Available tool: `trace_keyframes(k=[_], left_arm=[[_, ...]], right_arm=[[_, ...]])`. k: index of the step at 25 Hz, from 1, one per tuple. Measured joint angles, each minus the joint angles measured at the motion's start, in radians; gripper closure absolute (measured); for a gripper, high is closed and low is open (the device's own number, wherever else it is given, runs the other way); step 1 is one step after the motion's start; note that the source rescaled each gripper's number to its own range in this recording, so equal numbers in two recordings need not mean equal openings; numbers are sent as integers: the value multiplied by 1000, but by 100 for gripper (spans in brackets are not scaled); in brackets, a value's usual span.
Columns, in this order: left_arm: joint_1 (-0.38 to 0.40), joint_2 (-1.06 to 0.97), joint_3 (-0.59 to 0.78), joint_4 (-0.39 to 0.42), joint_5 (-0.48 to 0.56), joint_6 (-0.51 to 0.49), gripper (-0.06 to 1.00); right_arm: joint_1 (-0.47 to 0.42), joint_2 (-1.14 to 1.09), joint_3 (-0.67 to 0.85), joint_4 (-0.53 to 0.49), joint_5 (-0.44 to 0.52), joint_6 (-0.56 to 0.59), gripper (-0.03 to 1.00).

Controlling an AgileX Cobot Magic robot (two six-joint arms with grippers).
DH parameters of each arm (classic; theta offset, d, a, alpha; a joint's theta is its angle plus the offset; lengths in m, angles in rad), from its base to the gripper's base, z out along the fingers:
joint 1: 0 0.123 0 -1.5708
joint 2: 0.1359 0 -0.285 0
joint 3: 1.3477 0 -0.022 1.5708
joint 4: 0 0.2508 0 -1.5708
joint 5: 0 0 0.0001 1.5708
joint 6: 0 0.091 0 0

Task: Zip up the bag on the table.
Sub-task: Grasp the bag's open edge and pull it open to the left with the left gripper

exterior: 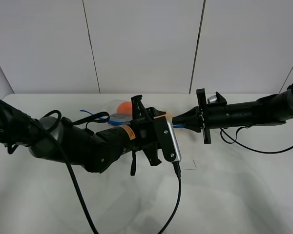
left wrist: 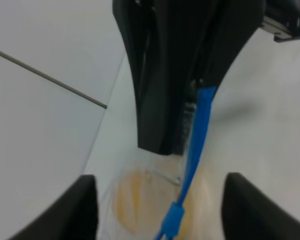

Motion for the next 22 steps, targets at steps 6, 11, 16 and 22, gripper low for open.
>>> trace_keyframes(k=[6,11,16,22], left_arm=[[0,0,0,1,-5,-1,50],[0,1,0,2,-5,-1,69],[0,2,0,3,-4,-1,74],[0,2,0,3,-4,-1,81]], right_arm=[[0,0,0,1,0,1,97],[0,0,0,9,0,1,97],[0,0,0,12,0,1,97],[0,0,0,14,0,2,97]])
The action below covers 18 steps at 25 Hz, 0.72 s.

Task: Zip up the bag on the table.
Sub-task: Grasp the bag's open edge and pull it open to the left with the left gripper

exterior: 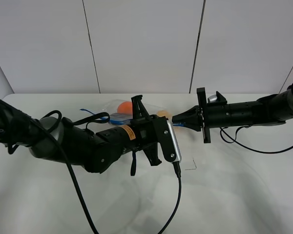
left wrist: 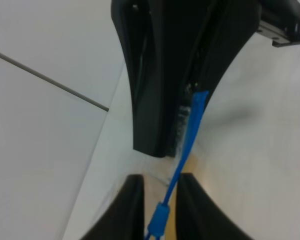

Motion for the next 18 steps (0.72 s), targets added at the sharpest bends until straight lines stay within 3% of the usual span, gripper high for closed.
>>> trace_keyframes(k=[4,18], left_arm=[[0,1,0,2,2,0,94],[45,1,1,17,1,73,94]], right_arm=[[0,0,0,1,0,1,97],[0,0,0,16,-7,2,97]])
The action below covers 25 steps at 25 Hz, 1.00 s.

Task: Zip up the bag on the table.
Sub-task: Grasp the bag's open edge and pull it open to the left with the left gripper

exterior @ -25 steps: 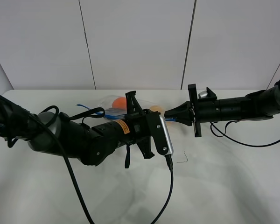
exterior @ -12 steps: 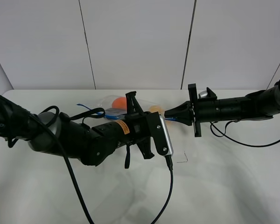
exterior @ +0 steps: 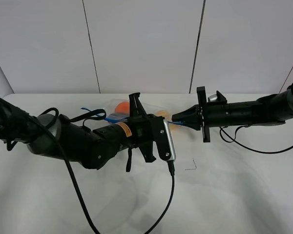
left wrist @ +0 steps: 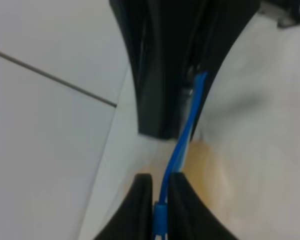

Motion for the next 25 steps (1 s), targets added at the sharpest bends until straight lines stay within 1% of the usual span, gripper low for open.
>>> trace_keyframes(k=[4,9,14,19,25], left_arm=[[50,0,40,-1,-23,30,94],[111,0,131,-1,-111,35,94],[174,-1,202,0,-167,35,94],[264,-1,245,2,-213,35,94],[379,-1,251,10,-240,37,94]], right_arm=[[0,0,0,-1,-2,1,97],[0,0,0,-12,0,1,97],[0,0,0,-17,1,1,97],[0,0,0,-17,2,1,97],[0,0,0,-16,2,2,97]])
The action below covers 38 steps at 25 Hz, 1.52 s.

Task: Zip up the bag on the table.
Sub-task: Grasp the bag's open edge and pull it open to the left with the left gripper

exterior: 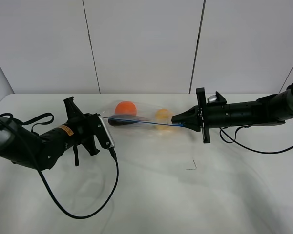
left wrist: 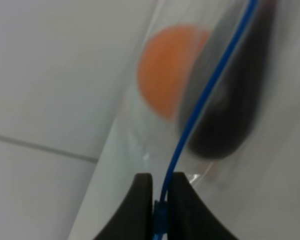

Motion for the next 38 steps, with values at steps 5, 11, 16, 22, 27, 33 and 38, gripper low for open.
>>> trace_keyframes(k=[5,11,16,22,27,33,38], left_arm=[[63,0,0,6,-3,1,94],[86,0,0,7,-6,1,94],[88,0,0,6,-6,1,94],[91,0,0,3,-6,1,94],[105,0,1,-5,-6,1,94],[107,0,1,14,-6,1,94],[115,0,1,23,-18,-40,82]], right_arm=[[0,0,0,0,0,1,97],[0,0,0,1,1,1,97],[0,0,0,1,1,1,97],[0,0,0,1,1,2,97],[0,0,0,1,1,2,97],[0,0,0,3,1,2,97],[0,0,0,1,1,2,97]])
